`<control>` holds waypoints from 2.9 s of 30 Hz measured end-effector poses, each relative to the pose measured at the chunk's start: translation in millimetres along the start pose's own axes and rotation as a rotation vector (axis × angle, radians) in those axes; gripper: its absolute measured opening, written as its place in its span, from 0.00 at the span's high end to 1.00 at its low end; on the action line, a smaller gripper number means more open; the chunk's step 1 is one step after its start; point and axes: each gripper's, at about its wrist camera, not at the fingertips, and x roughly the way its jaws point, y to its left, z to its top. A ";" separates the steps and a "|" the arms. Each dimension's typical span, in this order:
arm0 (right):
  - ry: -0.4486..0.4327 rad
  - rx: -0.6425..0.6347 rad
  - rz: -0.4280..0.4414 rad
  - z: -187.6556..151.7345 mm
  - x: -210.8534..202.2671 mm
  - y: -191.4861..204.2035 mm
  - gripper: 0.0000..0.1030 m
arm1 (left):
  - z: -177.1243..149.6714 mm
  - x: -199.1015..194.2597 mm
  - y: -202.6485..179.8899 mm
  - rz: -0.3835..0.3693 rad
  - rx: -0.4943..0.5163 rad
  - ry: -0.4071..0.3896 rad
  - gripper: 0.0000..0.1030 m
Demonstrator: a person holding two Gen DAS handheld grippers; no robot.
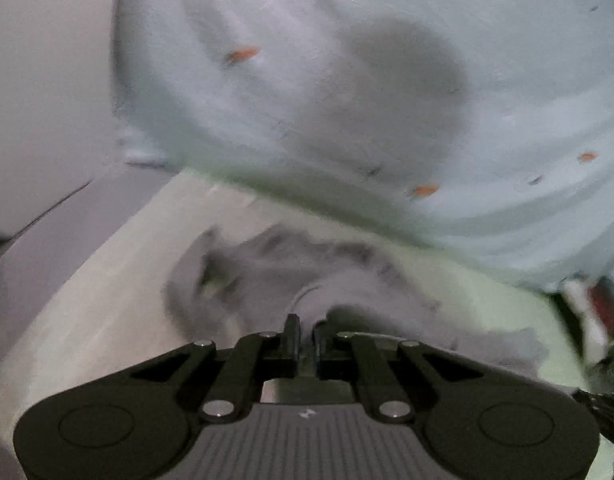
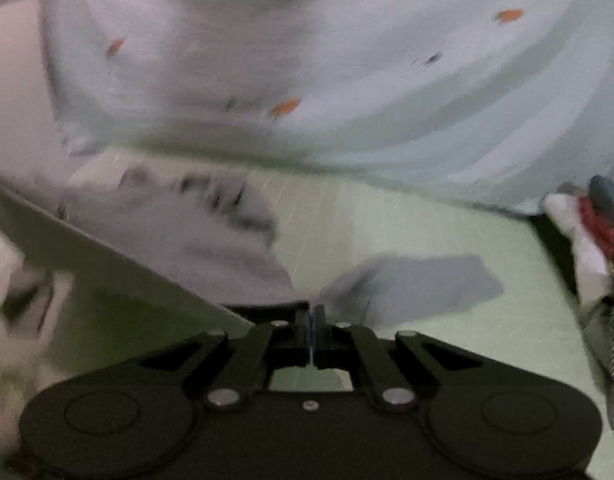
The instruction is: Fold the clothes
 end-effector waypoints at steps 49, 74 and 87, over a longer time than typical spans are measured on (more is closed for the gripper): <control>0.196 0.294 0.245 -32.6 38.0 6.6 0.44 | -69.0 44.8 0.3 0.190 0.084 0.378 0.73; 0.140 0.494 -0.035 16.6 156.7 -140.5 0.00 | -39.9 197.2 -82.4 0.203 0.125 0.458 0.02; 0.156 0.672 -0.190 28.1 218.2 -205.5 0.09 | -38.2 204.3 -87.8 0.232 0.143 0.446 0.00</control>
